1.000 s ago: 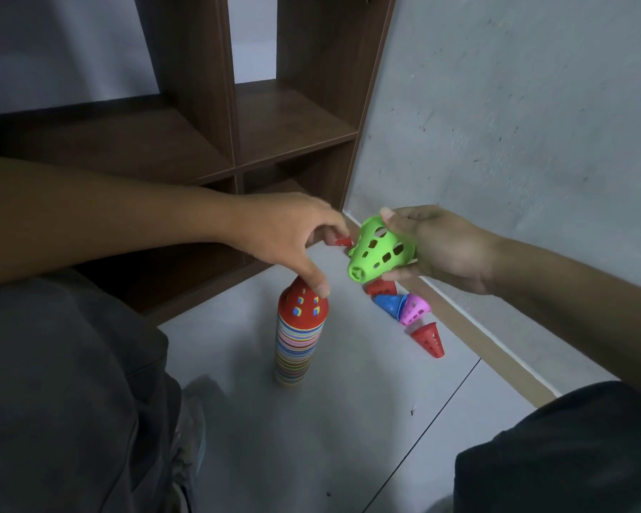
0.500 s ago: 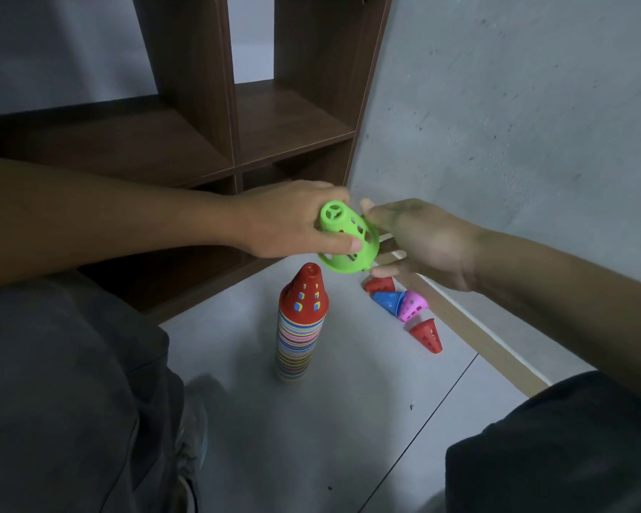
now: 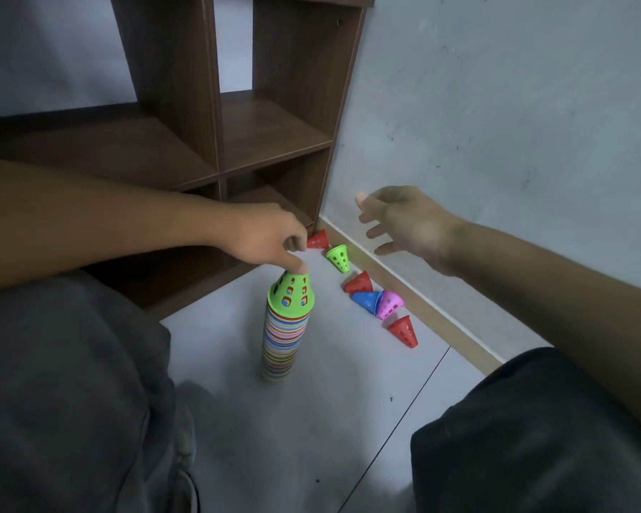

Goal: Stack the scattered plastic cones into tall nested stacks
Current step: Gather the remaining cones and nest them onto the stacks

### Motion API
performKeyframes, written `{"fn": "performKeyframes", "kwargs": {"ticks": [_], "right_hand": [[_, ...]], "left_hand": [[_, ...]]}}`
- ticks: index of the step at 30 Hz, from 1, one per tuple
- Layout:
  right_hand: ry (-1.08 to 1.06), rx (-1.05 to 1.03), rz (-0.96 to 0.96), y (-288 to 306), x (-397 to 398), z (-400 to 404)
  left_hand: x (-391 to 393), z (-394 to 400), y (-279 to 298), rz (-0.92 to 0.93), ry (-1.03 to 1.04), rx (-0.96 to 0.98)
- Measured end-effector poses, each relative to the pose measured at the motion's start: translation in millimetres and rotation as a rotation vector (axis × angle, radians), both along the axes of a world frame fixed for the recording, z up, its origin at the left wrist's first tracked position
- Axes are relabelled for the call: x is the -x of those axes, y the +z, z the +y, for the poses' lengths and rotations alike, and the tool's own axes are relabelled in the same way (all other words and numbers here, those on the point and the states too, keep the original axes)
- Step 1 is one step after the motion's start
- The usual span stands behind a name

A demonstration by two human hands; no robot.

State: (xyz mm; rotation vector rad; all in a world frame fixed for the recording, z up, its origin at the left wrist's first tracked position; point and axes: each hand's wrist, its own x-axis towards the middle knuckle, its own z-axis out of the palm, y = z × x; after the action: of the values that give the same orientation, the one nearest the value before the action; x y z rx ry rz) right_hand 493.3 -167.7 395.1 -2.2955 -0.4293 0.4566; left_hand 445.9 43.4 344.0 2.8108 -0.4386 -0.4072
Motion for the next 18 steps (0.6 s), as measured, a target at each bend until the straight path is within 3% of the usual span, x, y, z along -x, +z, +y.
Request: {"fn": "performKeyframes", "kwargs": {"ticks": [12, 18], "right_hand": [[0.135, 0.263, -0.050, 20, -4, -29], [0.195, 0.415, 0.013, -16, -51, -59]], "left_hand": [[-9, -12, 19, -0.119, -0.024, 0.112], [-42, -18, 5, -0.113, -0.056, 0.059]]}}
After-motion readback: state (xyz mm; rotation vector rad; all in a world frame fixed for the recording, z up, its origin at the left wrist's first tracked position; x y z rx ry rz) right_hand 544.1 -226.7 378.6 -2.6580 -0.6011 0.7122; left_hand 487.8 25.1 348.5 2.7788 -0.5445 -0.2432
